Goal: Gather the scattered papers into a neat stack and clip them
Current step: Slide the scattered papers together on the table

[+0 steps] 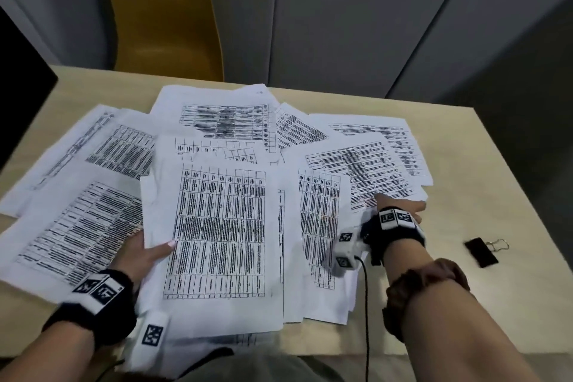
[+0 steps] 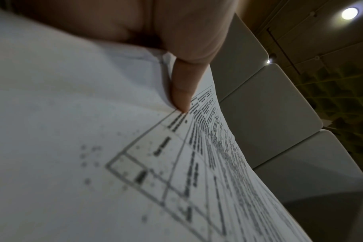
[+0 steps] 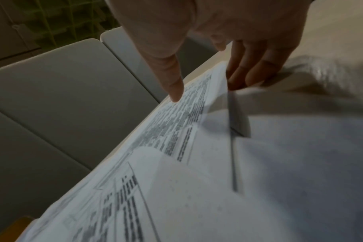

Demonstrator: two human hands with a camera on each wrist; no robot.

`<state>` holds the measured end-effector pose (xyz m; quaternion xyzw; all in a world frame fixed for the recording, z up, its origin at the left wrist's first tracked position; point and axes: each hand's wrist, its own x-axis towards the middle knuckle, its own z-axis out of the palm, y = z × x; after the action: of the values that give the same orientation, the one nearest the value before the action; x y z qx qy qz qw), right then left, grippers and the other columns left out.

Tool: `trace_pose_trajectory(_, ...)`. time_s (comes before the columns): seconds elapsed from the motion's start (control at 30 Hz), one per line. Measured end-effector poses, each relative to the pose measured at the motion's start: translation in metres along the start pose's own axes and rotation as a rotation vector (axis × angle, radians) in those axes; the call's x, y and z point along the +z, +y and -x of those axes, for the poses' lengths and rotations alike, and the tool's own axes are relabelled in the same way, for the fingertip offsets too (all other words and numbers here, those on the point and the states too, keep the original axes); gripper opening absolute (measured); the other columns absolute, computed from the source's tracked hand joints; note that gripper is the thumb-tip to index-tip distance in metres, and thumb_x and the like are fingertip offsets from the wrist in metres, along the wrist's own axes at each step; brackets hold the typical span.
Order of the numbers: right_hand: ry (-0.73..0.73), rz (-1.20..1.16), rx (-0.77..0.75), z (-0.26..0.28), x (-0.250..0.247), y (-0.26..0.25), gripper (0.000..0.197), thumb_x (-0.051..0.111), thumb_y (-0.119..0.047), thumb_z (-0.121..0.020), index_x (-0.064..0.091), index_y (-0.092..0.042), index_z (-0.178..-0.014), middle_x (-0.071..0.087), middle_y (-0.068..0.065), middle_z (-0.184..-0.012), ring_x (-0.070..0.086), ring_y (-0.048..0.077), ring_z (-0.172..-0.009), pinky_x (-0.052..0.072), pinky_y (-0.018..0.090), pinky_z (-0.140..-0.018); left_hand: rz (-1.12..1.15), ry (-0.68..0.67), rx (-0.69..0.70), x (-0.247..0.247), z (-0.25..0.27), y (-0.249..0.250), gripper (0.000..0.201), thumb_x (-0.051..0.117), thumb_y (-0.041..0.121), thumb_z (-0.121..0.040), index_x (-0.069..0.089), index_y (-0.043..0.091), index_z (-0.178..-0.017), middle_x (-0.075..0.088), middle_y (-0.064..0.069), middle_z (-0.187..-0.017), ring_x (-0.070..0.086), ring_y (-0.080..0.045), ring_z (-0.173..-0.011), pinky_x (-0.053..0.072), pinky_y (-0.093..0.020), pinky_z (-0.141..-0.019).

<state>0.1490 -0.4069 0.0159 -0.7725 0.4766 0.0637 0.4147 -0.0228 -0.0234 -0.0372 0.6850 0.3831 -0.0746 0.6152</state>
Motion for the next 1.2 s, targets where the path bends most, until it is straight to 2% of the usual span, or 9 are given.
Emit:
trace_pose_trajectory(0.17,-0.141,-0.101,-0.094,-0.009,0.008,0.011,0.049,0.023,-0.015,-0.102,0.010,-0.002,-0.147,0.015,0.019,-0.155,0.018,0.034,-0.142,0.016,0.042,-0.116,-0.003,0.009,-0.009,0.001,0.002,-0.002,0.042,0.065,0.010,-0.082,0.054,0.009,-0.122,0.063,-0.012,-0.112,0.057,-0.032,-0.107,0.037,-0.055,-0.102)
trace_pose_trajectory(0.27,-0.028,-0.122,-0.131,-0.014,0.002,0.014,0.041,0.043,-0.009,-0.093,0.041,-0.003,-0.133,0.048,0.018,-0.139,0.050,0.033,-0.120,0.037,0.031,-0.094,-0.002,0.014,0.002,0.000,0.002,-0.003,0.042,0.065,0.010,-0.082,0.053,0.008,-0.123,0.063,-0.012,-0.115,0.057,-0.032,-0.107,0.038,-0.053,-0.101)
trace_pose_trajectory(0.4,-0.043,-0.082,-0.184,-0.014,-0.011,0.015,0.022,0.044,-0.005,-0.089,0.060,0.001,-0.104,0.063,0.023,-0.109,0.059,0.036,-0.099,0.042,0.032,-0.082,0.054,-0.005,-0.013,0.001,0.001,-0.004,0.043,0.063,0.008,-0.083,0.051,0.007,-0.124,0.062,-0.013,-0.112,0.056,-0.034,-0.106,0.039,-0.052,-0.099)
trace_pose_trajectory(0.63,-0.232,0.069,-0.303,0.009,-0.011,0.041,0.033,0.058,-0.014,-0.088,0.054,0.003,-0.116,0.062,0.019,-0.111,0.057,0.029,-0.093,0.047,0.037,-0.083,0.119,-0.005,0.047,0.003,-0.001,-0.003,0.036,0.057,-0.005,-0.084,0.053,0.000,-0.119,0.071,-0.009,-0.094,0.066,-0.020,-0.077,0.052,-0.028,-0.072)
trace_pose_trajectory(0.7,-0.224,0.064,-0.303,0.026,-0.001,0.041,0.060,0.071,-0.023,-0.079,0.041,0.000,-0.126,0.053,0.022,-0.124,0.055,0.034,-0.107,0.047,0.044,-0.094,0.136,-0.001,0.067,0.005,0.002,-0.001,0.036,0.054,-0.010,-0.084,0.053,0.001,-0.117,0.072,0.008,-0.063,0.065,-0.008,-0.059,0.053,-0.021,-0.057)
trace_pose_trajectory(0.83,-0.211,0.057,-0.293,0.057,0.015,0.045,0.093,0.078,-0.011,-0.070,0.019,-0.013,-0.141,0.046,0.021,-0.131,0.050,0.034,-0.117,0.043,0.036,-0.096,0.160,-0.010,0.072,0.005,0.000,-0.002,0.037,0.054,-0.010,-0.083,0.052,-0.005,-0.120,0.070,0.013,-0.057,0.064,-0.016,-0.065,0.053,-0.024,-0.057)
trace_pose_trajectory(0.93,-0.250,0.019,-0.240,0.068,0.026,0.055,0.079,0.079,-0.014,-0.070,0.029,-0.012,-0.131,0.052,0.020,-0.125,0.054,0.033,-0.113,0.043,0.036,-0.095,0.172,-0.025,0.076,0.005,0.003,0.000,0.036,0.054,-0.010,-0.084,0.053,-0.003,-0.119,0.070,0.013,-0.058,0.063,-0.017,-0.069,0.053,-0.018,-0.055)
trace_pose_trajectory(1.07,-0.361,-0.242,-0.134,0.063,0.038,0.070,0.096,0.092,-0.036,-0.034,0.050,-0.005,-0.115,0.066,0.014,-0.107,0.065,0.030,-0.095,0.052,0.052,-0.088,0.198,-0.045,0.075,0.005,0.003,0.002,0.037,0.054,-0.009,-0.084,0.051,-0.006,-0.121,0.065,-0.003,-0.081,0.058,-0.020,-0.077,0.042,-0.028,-0.066)
trace_pose_trajectory(1.2,-0.542,-0.556,0.013,0.059,0.029,0.073,0.057,0.080,-0.005,-0.065,0.053,-0.002,-0.115,0.070,0.018,-0.094,0.069,0.029,-0.077,0.057,0.050,-0.072,0.179,-0.041,0.062,0.003,0.000,0.000,0.033,0.054,-0.009,-0.084,0.054,-0.001,-0.116,0.071,0.005,-0.069,0.058,-0.022,-0.079,0.043,-0.028,-0.070)
